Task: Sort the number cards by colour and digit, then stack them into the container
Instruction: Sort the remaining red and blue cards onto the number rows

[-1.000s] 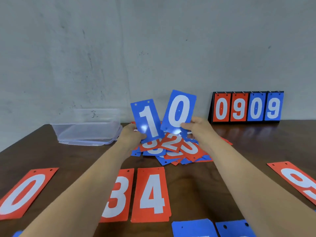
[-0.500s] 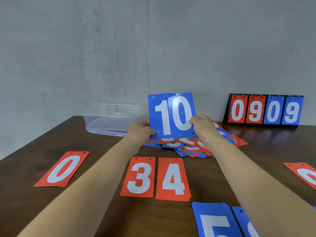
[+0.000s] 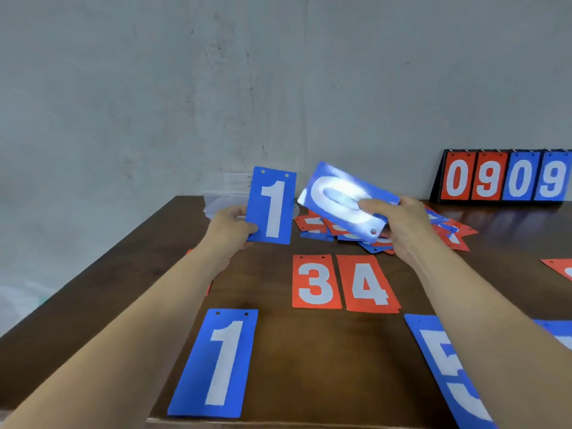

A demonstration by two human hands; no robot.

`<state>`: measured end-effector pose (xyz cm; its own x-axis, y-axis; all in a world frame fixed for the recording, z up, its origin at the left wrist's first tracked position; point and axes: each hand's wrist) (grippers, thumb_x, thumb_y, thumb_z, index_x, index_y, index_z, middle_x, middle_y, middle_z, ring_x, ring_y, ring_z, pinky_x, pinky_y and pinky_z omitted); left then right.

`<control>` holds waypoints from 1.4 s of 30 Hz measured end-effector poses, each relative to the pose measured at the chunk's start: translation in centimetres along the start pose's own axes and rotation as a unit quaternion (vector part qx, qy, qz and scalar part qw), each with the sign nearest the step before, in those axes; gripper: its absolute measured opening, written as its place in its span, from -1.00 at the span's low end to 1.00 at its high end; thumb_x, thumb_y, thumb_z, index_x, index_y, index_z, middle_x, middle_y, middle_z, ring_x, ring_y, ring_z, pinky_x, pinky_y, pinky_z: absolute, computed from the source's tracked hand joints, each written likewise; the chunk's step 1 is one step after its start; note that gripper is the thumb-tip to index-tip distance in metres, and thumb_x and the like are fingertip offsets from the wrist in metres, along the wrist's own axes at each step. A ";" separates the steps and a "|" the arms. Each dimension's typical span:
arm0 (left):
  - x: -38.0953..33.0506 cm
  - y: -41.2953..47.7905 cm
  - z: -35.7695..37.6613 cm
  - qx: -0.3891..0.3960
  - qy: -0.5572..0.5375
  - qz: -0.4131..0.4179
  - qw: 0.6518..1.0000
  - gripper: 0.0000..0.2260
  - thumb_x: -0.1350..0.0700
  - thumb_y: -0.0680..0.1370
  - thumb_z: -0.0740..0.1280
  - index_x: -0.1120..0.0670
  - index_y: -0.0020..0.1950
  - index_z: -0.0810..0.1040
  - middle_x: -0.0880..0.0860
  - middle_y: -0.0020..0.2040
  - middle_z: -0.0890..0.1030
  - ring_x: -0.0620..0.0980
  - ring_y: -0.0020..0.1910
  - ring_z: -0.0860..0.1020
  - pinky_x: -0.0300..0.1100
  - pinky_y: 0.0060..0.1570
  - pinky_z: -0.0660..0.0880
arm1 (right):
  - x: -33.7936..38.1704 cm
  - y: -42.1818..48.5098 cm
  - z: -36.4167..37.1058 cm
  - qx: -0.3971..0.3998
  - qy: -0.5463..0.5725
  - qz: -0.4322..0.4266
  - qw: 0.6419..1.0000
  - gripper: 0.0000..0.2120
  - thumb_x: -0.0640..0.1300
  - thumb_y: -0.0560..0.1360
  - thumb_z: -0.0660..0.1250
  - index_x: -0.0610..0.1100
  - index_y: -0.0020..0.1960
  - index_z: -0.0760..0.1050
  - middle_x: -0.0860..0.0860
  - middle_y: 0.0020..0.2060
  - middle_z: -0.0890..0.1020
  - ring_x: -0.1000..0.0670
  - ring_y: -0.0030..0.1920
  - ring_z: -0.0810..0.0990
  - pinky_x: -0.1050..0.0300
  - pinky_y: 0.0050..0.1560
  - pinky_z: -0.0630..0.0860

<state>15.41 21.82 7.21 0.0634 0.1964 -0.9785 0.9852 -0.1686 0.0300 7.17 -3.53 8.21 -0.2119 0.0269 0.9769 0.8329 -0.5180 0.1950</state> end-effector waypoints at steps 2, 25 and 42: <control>0.4 -0.8 -1.2 -0.003 0.002 0.002 1.000 -0.76 0.32 0.56 0.27 0.12 0.20 0.51 0.11 0.10 0.64 0.06 0.04 0.64 0.04 0.08 0.59 | -0.2 -1.0 0.8 -0.011 0.011 0.000 1.000 -0.92 -0.24 0.38 0.50 -0.18 -0.20 0.60 -0.03 -0.28 0.66 -0.04 -0.26 0.62 0.13 -0.18 0.52; 5.2 -10.5 -8.4 -0.043 -0.057 0.057 0.996 -0.84 0.05 0.56 0.37 0.12 0.01 0.63 0.07 -0.09 0.70 0.06 -0.08 0.68 -0.06 -0.07 0.60 | -1.6 -9.8 17.2 0.127 -0.228 -0.108 0.959 -0.62 -0.05 0.35 0.51 -0.33 -0.25 0.43 -0.07 -0.40 0.41 -0.03 -0.39 0.36 0.10 -0.35 0.33; 9.6 -14.7 -11.5 -0.256 0.068 0.013 0.964 -0.82 0.09 0.59 0.29 0.09 -0.18 0.58 0.01 -0.22 0.64 0.06 -0.09 0.62 0.00 -0.18 0.56 | -5.8 -17.9 14.3 0.104 -0.097 0.060 0.988 -0.90 -0.16 0.51 0.40 -0.07 0.02 0.55 0.13 -0.15 0.64 0.19 -0.14 0.65 0.32 -0.37 0.52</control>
<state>3.36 37.35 -0.31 0.0758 0.3285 -0.9414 0.9303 0.3166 0.1854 0.79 17.82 0.30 -0.0200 0.1488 0.9887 0.9374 -0.3411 0.0703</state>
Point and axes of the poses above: each hand's wrist, its own y-axis towards the middle knuckle, its own z-axis out of the palm, x = y × z
